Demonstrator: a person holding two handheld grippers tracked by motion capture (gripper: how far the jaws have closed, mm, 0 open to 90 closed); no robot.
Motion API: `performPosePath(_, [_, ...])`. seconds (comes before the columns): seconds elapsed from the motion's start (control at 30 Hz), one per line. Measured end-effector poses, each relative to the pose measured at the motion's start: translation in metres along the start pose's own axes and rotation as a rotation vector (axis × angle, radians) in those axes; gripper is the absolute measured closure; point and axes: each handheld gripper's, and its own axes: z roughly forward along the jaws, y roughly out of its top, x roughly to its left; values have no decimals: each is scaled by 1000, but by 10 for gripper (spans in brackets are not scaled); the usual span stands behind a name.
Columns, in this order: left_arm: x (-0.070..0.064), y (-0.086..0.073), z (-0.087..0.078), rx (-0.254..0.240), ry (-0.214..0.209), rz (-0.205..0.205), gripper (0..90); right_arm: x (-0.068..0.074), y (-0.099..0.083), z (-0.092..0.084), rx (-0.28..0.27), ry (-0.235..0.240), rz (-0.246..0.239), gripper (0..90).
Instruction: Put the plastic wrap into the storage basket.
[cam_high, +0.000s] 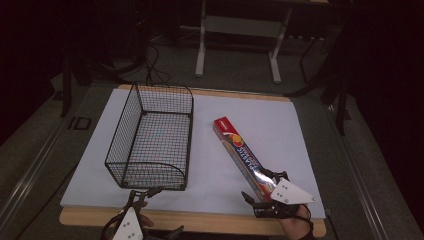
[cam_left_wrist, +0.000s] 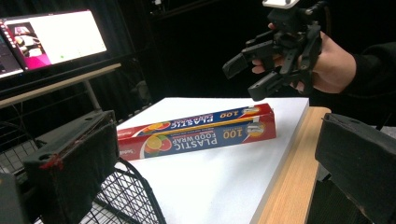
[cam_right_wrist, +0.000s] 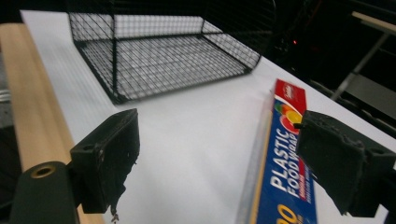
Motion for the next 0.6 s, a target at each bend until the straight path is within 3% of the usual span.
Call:
performPosePath(0.17, [1,-1,1,2,2,-4,1,-9,0,7,6,-15,-14,132])
performPosePath(0.23, [1,0,1,0,5,-2,2,-16,-3,10,12,-28,2,125])
performPosePath(0.3, [1,-1,1,2,6,-1,2,-19,-4,11,24,-14,28,116])
performPosePath(0.33, [1,-1,1,4,5,-1,2,-25,-6,13,48,-8,67,115])
performPosePath(0.37, [1,-1,1,5,4,-1,2,-25,-6,13,48,-8,67,115])
performPosePath(0.4, [1,-1,2,7,6,-1,2,-30,-8,18,88,7,113,108])
performPosePath(0.6, [2,-1,2,7,10,-4,1,-41,-9,31,152,-3,165,99])
